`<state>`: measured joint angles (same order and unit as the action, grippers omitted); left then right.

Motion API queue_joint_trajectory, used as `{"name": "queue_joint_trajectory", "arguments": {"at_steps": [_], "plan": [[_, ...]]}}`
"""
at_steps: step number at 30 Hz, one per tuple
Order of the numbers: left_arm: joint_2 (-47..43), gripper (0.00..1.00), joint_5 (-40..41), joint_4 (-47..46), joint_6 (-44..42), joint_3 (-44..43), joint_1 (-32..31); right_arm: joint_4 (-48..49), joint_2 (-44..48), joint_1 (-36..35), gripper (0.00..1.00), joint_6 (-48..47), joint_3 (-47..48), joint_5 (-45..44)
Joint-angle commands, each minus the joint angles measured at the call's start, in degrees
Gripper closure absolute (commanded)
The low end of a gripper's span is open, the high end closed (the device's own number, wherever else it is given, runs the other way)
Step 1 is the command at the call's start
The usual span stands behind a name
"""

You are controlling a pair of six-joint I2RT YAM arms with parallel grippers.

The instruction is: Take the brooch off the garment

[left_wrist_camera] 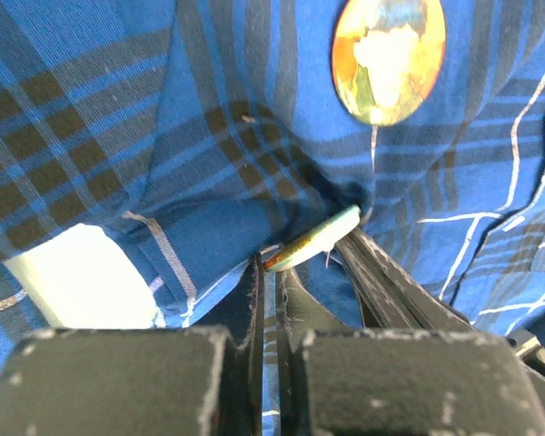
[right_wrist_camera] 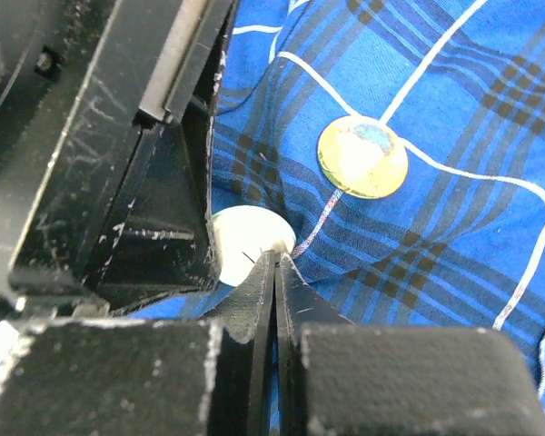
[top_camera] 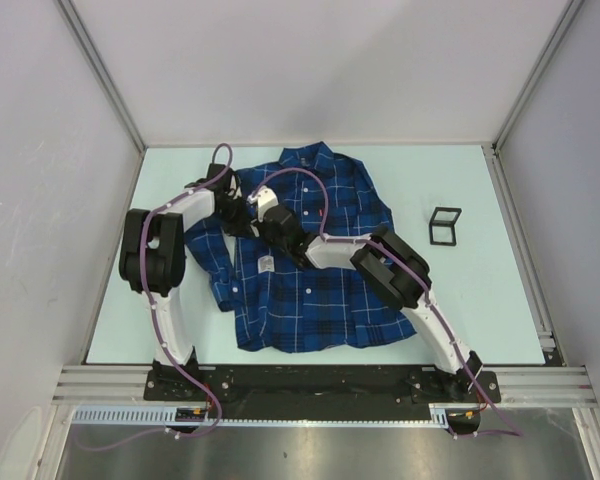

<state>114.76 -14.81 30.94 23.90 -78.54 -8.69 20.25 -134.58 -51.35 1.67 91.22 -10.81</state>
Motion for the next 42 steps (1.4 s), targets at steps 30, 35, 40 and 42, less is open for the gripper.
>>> {"name": "queue_joint_trajectory", "arguments": {"at_steps": [30,35,40,42], "plan": [[-10.51,0.54,17.79,-1.32,-4.83,-0.65,-9.07,7.52,17.08,9.96,0.71,31.90,-21.70,22.06],[-13.69,0.36,12.46,-5.26,-4.92,1.81,-5.30,7.26,17.51,10.13,0.71,31.02,-21.70,22.23],[-7.55,0.36,-2.91,-6.68,-4.22,0.23,-1.16,8.31,16.73,10.13,0.71,30.94,-21.70,23.37],[-5.78,0.37,-5.22,-7.38,-4.04,0.15,-0.80,9.45,16.29,10.22,0.71,31.37,-21.70,24.43]]}}
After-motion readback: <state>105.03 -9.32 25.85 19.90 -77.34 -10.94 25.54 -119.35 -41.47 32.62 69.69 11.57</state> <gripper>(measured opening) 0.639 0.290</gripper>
